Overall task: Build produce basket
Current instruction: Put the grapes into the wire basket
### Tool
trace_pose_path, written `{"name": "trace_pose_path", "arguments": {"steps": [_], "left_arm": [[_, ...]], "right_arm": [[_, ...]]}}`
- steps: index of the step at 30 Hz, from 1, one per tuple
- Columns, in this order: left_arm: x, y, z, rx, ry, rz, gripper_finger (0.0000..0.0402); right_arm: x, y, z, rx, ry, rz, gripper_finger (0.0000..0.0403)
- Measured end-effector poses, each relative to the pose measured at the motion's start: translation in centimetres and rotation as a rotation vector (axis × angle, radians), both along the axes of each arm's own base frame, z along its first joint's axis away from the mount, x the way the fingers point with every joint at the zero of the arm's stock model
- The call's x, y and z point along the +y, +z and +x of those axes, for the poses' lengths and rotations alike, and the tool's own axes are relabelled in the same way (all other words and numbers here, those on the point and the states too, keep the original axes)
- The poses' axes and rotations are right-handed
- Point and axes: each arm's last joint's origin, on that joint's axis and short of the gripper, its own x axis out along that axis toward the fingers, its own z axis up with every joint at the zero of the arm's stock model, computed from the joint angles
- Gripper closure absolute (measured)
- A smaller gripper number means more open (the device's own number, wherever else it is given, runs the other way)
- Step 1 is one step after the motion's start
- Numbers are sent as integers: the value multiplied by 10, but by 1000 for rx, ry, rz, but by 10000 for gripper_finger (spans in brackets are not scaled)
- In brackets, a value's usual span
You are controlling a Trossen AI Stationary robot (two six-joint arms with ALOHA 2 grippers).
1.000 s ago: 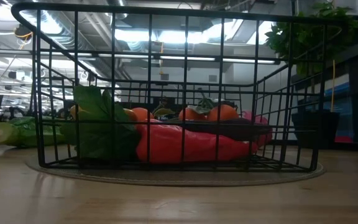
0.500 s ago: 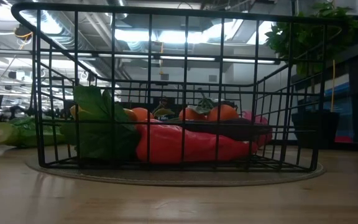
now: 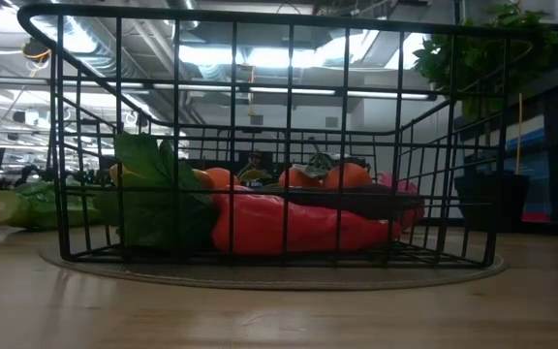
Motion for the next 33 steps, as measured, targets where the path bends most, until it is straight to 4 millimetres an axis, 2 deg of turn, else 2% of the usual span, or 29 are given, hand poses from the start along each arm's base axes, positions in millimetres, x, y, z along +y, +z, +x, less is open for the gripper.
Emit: {"name": "trace_pose_path", "arguments": {"steps": [3,7,10,14,19,22,25,33], "left_arm": [[0,0,0,2,0,1,263],[0,-1,0,6,0,2,263],[0,-1,0,6,0,2,263],[0,0,0,6,0,2,263],[0,0,0,6,0,2,263],[0,0,0,6,0,2,263],[0,0,0,6,0,2,263],[0,0,0,6,0,2,263]], "right_arm": [[10,21,9,-61,107,-9,379],[17,58,16,-86,146,-40,379],[25,89,23,-210,275,-113,380],[35,133,33,-443,469,-333,376],[30,176,41,-600,526,-684,376],[23,188,49,-599,534,-846,376],[10,190,61,-551,539,-913,374],[-27,181,96,-426,549,-793,372]]}}
